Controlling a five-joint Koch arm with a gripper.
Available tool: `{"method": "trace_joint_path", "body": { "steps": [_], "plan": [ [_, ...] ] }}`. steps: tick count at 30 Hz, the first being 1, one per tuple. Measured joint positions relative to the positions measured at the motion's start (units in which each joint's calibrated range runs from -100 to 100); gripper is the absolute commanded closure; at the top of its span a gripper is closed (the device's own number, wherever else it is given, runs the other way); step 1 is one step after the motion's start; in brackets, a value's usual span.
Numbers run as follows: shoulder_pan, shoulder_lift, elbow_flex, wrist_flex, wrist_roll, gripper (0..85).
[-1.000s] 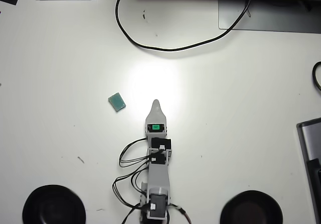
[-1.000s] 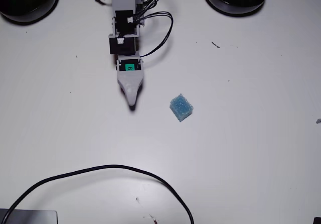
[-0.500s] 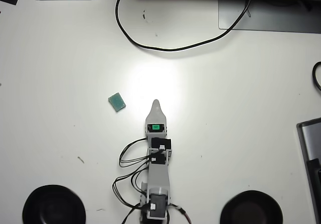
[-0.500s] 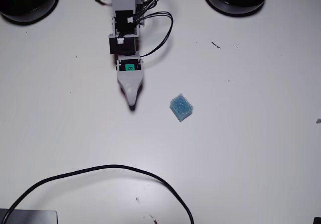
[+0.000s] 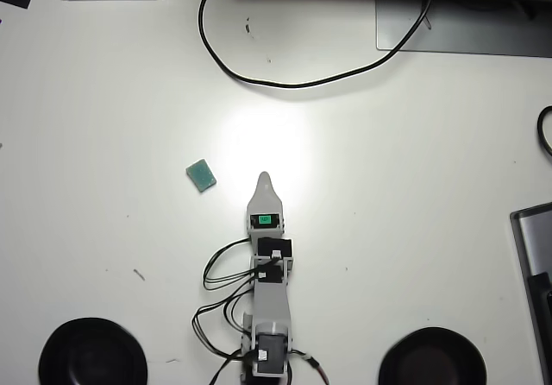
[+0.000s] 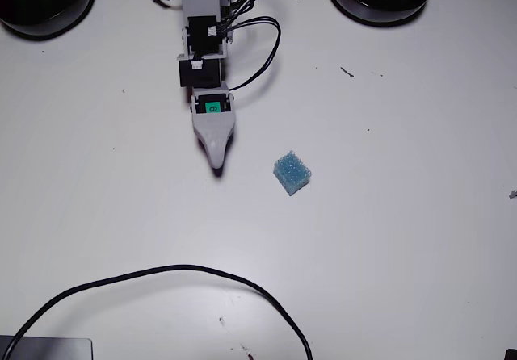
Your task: Grab the Blue cube
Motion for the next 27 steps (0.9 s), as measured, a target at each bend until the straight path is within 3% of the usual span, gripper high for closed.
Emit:
{"method": "trace_joint_path", "body": {
  "steps": [5,12,27],
  "plan": [
    [0.15,-1.53,0.00,0.54,-0.49,38.8],
    [1.56,-10.99,1.01,-6.88,-4.35,39.0],
    [5.32,-16.34,3.04,-8.66,-19.73,39.2]
  ]
}}
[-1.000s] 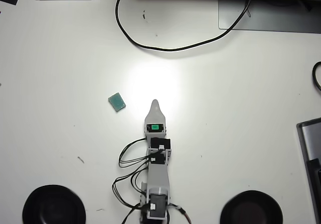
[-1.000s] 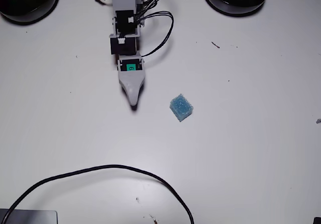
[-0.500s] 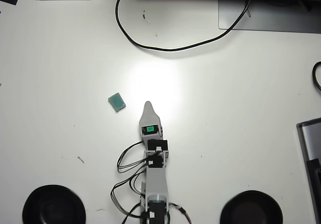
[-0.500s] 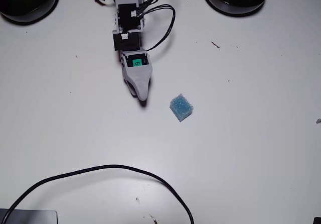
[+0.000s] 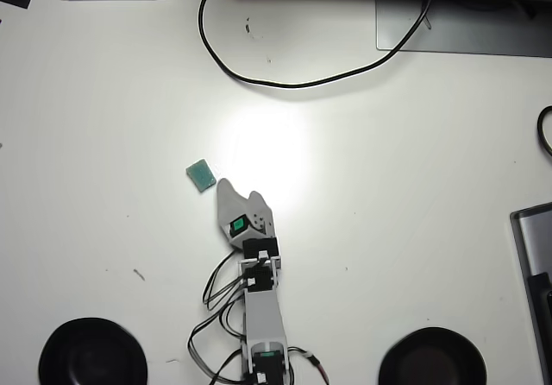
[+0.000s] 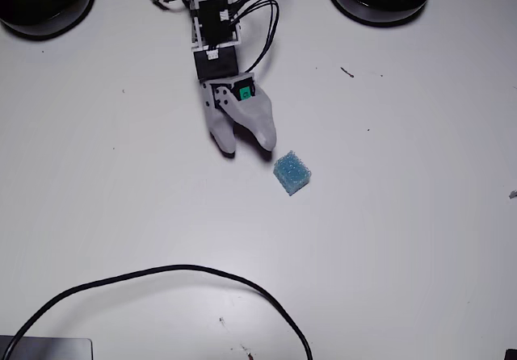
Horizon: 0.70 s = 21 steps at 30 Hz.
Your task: Grab the Blue cube
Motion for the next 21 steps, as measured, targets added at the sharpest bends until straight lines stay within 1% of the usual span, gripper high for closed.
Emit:
{"method": "trace_joint_path", "body": {
  "steps": [2,5,6,12,18,19,21],
  "plan": [
    [0.98,-0.31,0.00,0.00,-1.76,39.2],
    [2.74,-0.31,-0.18,1.08,-5.67,40.7],
    [3.47,-0.31,-0.64,2.78,-7.72,40.9],
    [6.20,0.76,-1.84,10.90,-15.87,40.9],
    [7.33,8.09,-2.30,15.85,-20.07,40.7],
    [7.37,9.92,-2.30,16.93,-20.95,40.9],
    [7.28,14.05,-2.21,19.48,-23.69,40.9]
  ]
}}
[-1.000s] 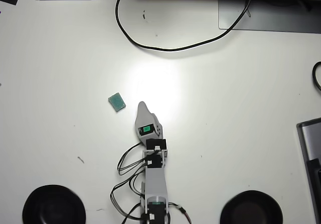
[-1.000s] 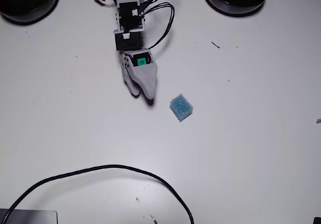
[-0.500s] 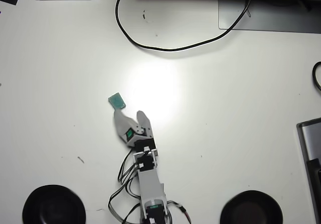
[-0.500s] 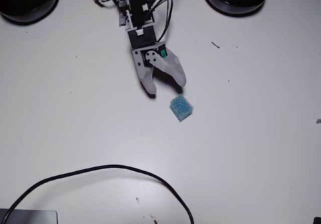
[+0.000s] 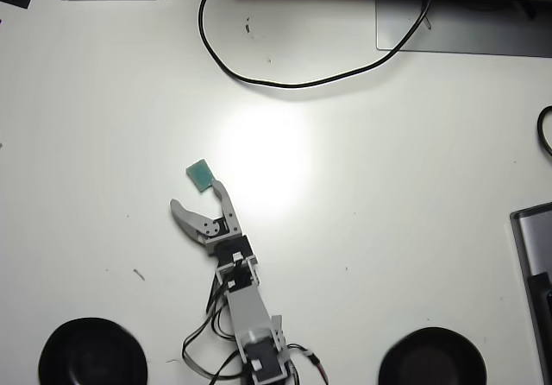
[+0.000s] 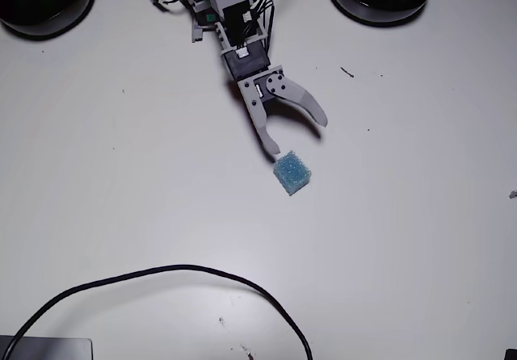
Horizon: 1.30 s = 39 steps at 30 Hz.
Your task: Grab the Blue cube
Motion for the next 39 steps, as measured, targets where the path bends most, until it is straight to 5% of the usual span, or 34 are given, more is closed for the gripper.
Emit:
{"method": "trace_joint_path", "body": {
  "steps": [12,19,39],
  "plan": [
    [-2.10,24.89,9.85,5.41,-3.86,40.7],
    [-3.17,34.66,12.06,10.75,-8.69,40.2],
    [-2.69,37.25,8.74,10.98,-10.45,47.8]
  ]
}}
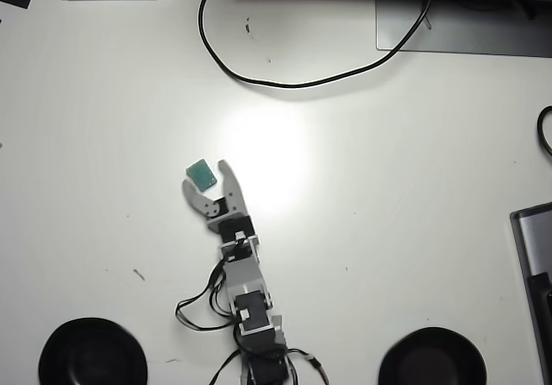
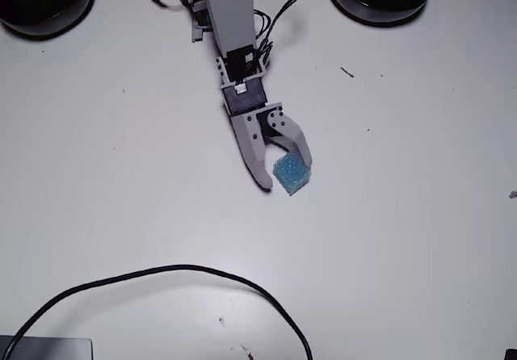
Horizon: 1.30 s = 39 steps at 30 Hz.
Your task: Grab the Blue cube
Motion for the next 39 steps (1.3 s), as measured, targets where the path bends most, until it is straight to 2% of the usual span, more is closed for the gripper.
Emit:
{"method": "trace_joint_path", "body": {
  "steps": [7,13,14,29,39],
  "plan": [
    [-0.63,0.00,0.00,-0.31,-0.39,47.8],
    [0.63,0.00,-1.20,-0.23,-1.27,79.4],
    [0.73,0.00,-1.38,-0.23,-1.27,81.7],
    [1.76,-11.45,-3.87,-0.54,-1.17,81.7],
    [10.94,-29.77,-3.96,-10.28,1.27,81.9]
  ]
}}
